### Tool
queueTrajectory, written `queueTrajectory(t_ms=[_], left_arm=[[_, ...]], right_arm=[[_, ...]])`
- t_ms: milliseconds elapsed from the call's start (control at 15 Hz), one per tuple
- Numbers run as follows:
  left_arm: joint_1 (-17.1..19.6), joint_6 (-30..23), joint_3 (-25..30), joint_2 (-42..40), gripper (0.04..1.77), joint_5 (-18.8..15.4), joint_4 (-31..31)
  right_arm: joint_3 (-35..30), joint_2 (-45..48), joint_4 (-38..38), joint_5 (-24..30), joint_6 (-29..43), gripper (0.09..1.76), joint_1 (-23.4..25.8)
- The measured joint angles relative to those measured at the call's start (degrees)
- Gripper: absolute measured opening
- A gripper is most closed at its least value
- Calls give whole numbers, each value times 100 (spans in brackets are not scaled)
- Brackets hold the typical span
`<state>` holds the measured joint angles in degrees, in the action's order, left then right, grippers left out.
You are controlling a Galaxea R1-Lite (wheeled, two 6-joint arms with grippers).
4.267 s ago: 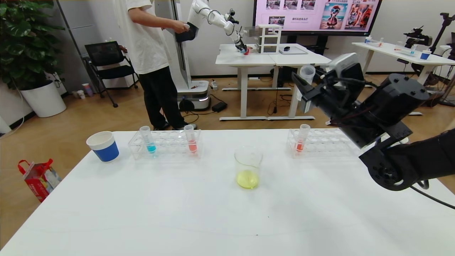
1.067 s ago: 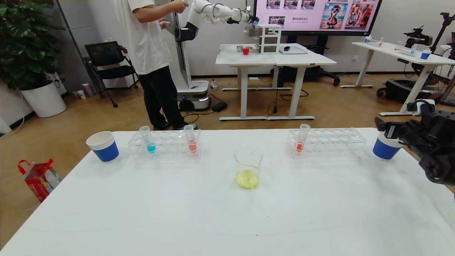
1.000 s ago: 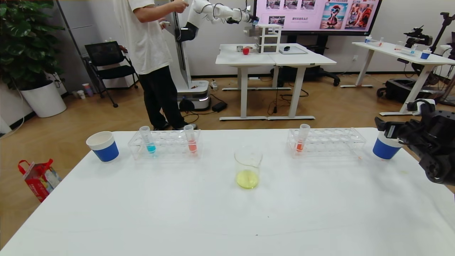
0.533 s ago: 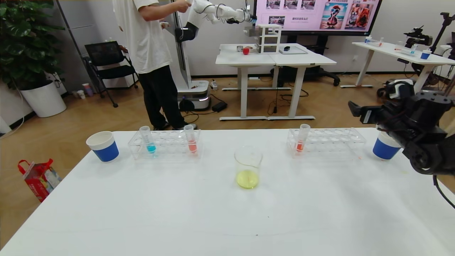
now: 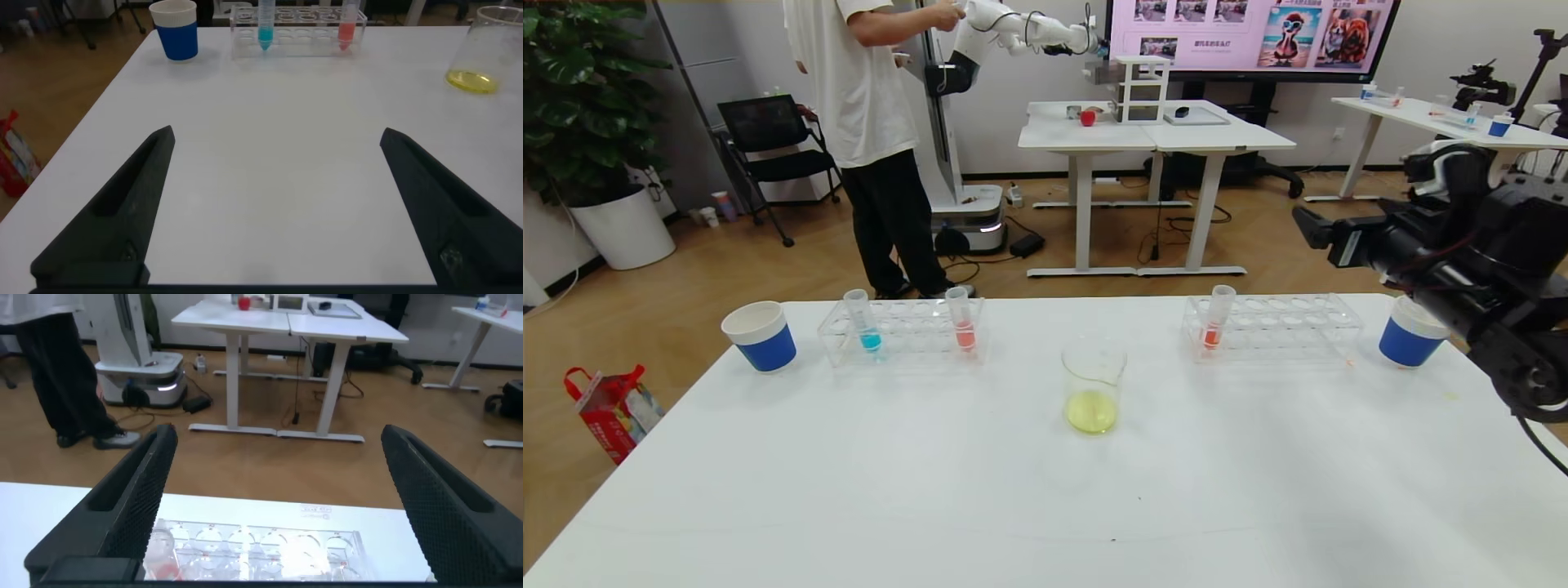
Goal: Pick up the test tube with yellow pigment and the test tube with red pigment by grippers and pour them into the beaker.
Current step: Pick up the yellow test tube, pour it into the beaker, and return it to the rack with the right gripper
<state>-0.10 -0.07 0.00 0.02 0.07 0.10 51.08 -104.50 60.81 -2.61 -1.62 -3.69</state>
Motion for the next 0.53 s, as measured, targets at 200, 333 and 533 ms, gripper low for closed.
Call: queueTrajectory(t_ms=[200, 333, 533], left_arm=[[0, 0, 0, 0, 175, 0, 0], [0, 2, 0, 0, 175, 0, 0], [0, 0, 0, 0, 175, 0, 0]], right_arm=[[-486, 1056, -33, 24, -16, 174, -18], [-802, 1914, -161, 40, -27, 174, -46], [-1276, 3433, -750, 30, -35, 174, -63]])
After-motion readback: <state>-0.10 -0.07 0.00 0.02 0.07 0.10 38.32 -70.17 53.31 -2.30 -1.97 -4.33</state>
